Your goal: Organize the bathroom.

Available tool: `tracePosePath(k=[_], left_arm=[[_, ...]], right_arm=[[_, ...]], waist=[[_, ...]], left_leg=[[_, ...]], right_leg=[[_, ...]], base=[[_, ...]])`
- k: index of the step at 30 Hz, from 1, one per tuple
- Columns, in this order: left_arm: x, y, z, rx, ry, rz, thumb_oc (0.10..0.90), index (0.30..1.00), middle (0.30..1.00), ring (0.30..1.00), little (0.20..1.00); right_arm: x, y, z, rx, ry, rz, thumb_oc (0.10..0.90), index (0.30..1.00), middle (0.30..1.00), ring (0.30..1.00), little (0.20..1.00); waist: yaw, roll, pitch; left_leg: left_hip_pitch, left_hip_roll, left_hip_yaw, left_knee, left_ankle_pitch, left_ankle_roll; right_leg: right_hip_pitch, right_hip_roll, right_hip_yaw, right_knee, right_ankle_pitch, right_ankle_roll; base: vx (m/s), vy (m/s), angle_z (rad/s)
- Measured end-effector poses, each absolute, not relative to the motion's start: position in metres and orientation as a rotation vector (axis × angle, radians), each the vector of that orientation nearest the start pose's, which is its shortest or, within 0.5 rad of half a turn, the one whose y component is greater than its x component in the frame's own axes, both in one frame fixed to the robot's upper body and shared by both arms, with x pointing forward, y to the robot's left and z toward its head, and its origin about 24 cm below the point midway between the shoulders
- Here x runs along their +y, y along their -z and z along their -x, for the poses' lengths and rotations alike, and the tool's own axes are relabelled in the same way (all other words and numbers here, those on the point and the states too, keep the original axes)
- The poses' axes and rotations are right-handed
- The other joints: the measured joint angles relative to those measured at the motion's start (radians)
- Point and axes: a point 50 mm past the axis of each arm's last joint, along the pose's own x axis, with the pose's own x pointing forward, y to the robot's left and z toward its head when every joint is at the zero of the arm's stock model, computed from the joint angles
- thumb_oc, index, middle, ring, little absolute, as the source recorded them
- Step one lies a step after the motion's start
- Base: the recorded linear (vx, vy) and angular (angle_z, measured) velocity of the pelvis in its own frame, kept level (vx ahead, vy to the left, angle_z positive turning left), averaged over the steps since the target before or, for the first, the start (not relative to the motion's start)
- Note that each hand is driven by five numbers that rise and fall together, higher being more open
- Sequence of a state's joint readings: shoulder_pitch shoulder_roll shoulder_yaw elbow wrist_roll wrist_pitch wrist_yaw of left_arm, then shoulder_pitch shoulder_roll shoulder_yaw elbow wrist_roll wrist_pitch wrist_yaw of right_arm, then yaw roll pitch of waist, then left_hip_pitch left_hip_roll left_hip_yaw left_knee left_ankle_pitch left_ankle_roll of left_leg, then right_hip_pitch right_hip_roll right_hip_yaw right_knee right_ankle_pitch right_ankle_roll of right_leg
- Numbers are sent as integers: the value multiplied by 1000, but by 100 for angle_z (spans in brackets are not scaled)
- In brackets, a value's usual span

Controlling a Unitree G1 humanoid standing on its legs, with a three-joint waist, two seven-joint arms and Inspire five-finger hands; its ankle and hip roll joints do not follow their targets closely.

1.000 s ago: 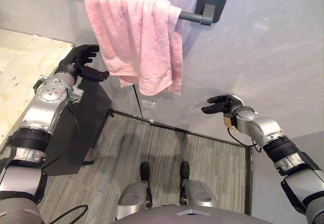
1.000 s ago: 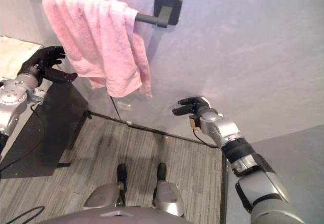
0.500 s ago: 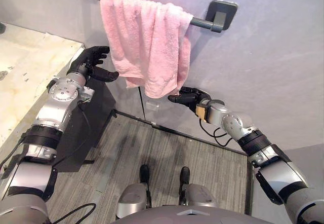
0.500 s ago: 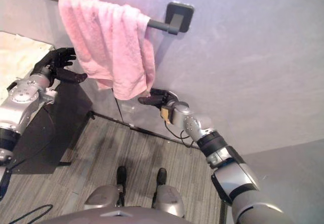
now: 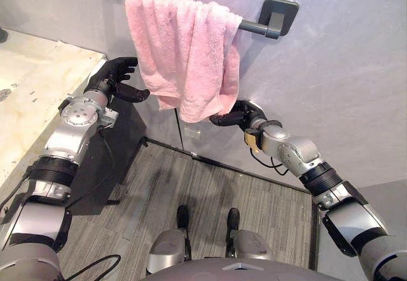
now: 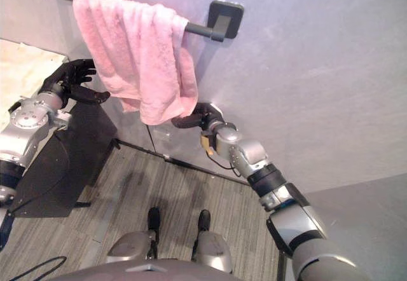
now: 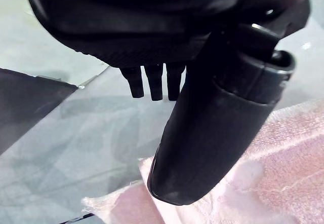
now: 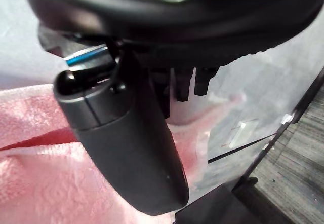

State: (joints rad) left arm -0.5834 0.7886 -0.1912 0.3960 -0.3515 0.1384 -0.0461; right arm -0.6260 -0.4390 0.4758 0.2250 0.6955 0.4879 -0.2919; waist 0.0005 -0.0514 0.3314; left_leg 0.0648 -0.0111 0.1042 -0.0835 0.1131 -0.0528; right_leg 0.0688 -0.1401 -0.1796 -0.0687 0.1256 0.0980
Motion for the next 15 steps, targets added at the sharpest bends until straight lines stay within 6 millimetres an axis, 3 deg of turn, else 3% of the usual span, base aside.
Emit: tracePosePath(k=[1,3,5,8,15], left_arm=[[274,-160,-345,-3,-15,-461,800,900,900,900,900],[274,-160,-344,-10,-20,-451,800,900,900,900,900],[276,-157,-340,-11,-30,-439,800,900,900,900,900],[268,-149,-338,-16,-21,-406,800,900,900,900,900],[264,-151,-337,-29,-4,-407,800,900,900,900,900]], right_arm=[[-117,-94,-339,324,-205,102,800,900,900,900,900],[-123,-112,-335,201,-223,297,800,900,900,900,900],[-123,-123,-333,141,-232,338,800,900,900,900,900],[-124,-139,-328,52,-233,412,800,900,900,900,900],[-125,-143,-329,16,-218,448,800,900,900,900,900]], waist=[[0,0,0],[-9,38,22],[-18,47,27],[-22,48,28],[-22,48,28]], left_leg=[[0,0,0,0,0,0],[-2,-14,10,-1,2,3],[-2,-20,14,-2,1,3],[-2,-27,15,-1,1,3],[-2,-28,18,-1,1,3]], right_leg=[[0,0,0,0,0,0],[-27,-16,21,37,-10,9],[-28,-23,28,36,-9,10],[-30,-29,30,39,-8,13],[-36,-31,38,47,-7,13]], base=[[20,44,-4],[28,53,-12],[20,29,-8],[33,28,-1],[-11,6,-1]])
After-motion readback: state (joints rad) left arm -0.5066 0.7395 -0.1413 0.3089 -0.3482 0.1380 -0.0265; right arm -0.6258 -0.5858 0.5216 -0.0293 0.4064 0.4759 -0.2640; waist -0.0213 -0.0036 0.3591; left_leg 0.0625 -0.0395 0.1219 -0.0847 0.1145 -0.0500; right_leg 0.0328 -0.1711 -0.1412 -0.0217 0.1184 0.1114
